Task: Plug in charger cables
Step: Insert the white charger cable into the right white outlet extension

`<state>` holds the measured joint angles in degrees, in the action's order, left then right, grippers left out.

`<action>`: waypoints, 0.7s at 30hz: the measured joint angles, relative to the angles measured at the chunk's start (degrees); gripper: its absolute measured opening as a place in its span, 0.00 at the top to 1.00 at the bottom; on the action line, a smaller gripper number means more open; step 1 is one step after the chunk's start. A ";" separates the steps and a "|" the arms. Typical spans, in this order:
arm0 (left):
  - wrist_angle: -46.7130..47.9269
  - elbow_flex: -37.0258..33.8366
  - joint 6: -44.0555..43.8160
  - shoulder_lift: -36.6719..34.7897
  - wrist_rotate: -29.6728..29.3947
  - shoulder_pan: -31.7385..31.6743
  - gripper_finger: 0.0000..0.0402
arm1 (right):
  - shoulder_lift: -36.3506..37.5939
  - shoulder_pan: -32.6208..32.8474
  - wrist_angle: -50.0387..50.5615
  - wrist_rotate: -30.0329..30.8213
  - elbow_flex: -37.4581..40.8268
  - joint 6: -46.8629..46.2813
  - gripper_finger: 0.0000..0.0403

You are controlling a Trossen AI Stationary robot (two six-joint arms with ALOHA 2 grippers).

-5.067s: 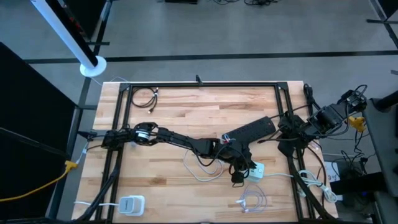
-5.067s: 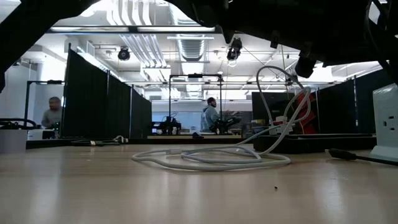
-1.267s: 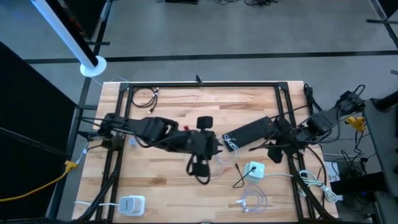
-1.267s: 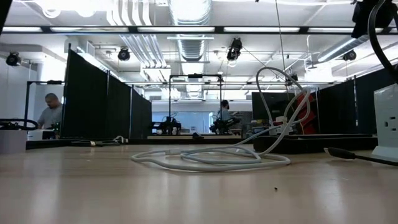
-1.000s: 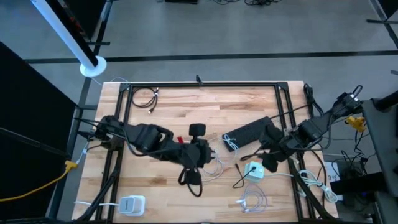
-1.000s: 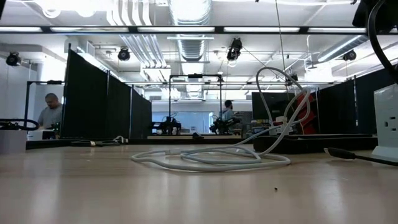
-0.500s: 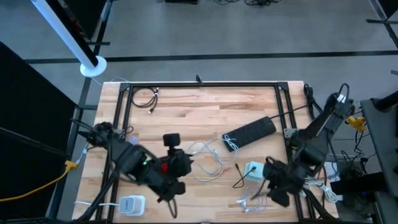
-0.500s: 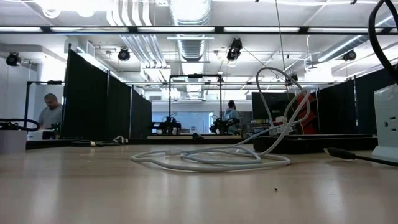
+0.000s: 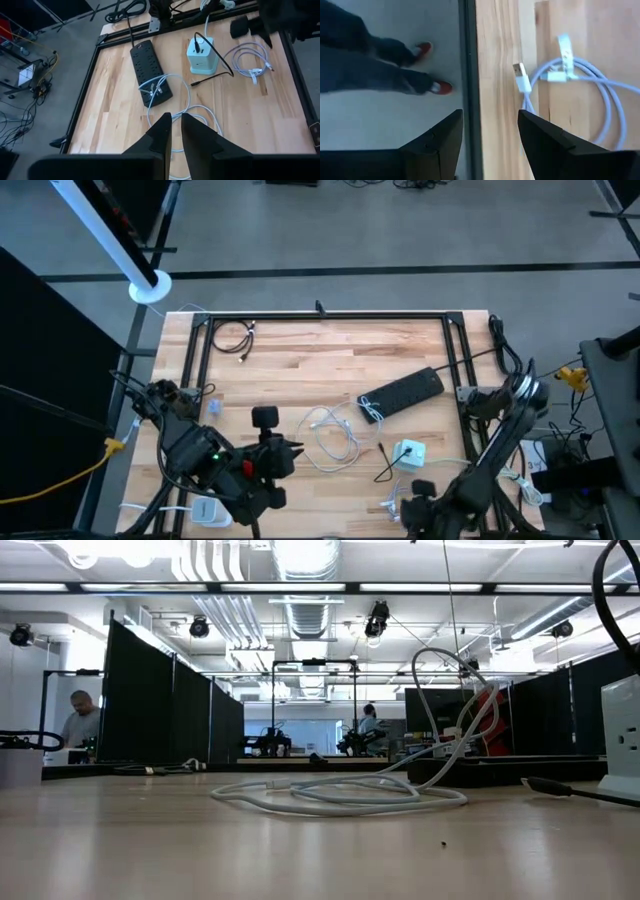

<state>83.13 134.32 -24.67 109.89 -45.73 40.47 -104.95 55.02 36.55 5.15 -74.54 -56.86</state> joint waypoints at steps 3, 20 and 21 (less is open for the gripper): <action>-0.06 0.00 0.00 0.00 0.15 0.00 0.93 | -3.44 -1.06 0.02 0.09 -2.15 3.03 0.57; -5.84 -0.21 0.38 0.00 0.21 0.00 0.93 | -5.62 -4.19 2.08 2.69 -0.26 9.15 0.63; -6.31 -0.22 0.62 0.00 0.21 0.00 0.93 | -5.62 -4.29 2.05 2.57 -0.18 9.47 0.63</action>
<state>76.82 134.10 -24.05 109.89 -45.52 40.47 -110.56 50.73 38.60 7.72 -74.73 -47.40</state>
